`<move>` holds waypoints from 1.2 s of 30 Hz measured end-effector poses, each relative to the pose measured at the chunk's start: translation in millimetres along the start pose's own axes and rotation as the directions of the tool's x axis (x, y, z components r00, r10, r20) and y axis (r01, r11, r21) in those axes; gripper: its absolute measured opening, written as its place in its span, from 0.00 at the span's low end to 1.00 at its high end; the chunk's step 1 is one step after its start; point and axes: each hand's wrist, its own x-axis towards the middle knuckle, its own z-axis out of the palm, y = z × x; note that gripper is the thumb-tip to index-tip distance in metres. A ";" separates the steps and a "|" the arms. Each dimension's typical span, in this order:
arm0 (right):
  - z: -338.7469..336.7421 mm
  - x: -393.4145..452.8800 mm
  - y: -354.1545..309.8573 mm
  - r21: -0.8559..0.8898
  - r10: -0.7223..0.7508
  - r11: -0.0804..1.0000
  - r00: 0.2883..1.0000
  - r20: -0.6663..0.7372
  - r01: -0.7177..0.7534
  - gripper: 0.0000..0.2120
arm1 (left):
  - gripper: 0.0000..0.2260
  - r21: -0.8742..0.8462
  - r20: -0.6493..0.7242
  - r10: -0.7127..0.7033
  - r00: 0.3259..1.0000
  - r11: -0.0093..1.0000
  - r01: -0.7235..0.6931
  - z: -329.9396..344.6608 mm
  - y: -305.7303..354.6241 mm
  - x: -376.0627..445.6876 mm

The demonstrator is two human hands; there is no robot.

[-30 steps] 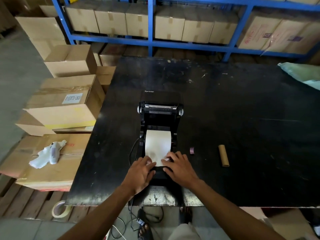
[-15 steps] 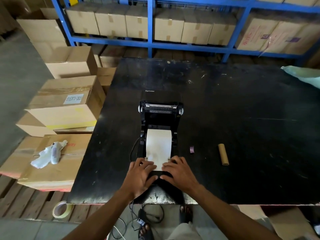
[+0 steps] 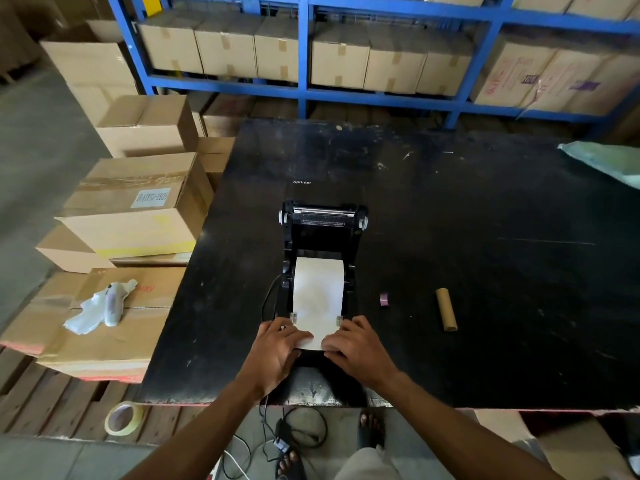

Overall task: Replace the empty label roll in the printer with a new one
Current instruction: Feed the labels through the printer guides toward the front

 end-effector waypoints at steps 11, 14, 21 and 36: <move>7.4 -11.6 -10.4 0.090 -0.004 0.996 1.000 0.026 0.002 0.10 | 0.21 -0.011 0.005 0.015 1.000 1.000 -0.015 -0.1 -2.9 -12.1; 7.9 -15.8 -12.2 0.135 0.026 0.990 0.998 0.065 -0.035 0.10 | 0.18 0.005 -0.010 0.016 1.000 1.000 -0.016 -0.8 -5.9 -15.6; 12.2 -26.2 -6.7 0.022 0.031 0.999 0.979 0.203 -0.037 0.24 | 0.07 -0.059 -0.116 0.026 0.993 0.998 -0.034 2.6 -8.0 -20.7; -3.0 -26.5 8.5 -0.109 -0.021 0.993 0.984 0.176 0.041 0.17 | 0.13 -0.020 -0.077 0.072 0.994 0.997 -0.074 -1.4 -18.4 -26.3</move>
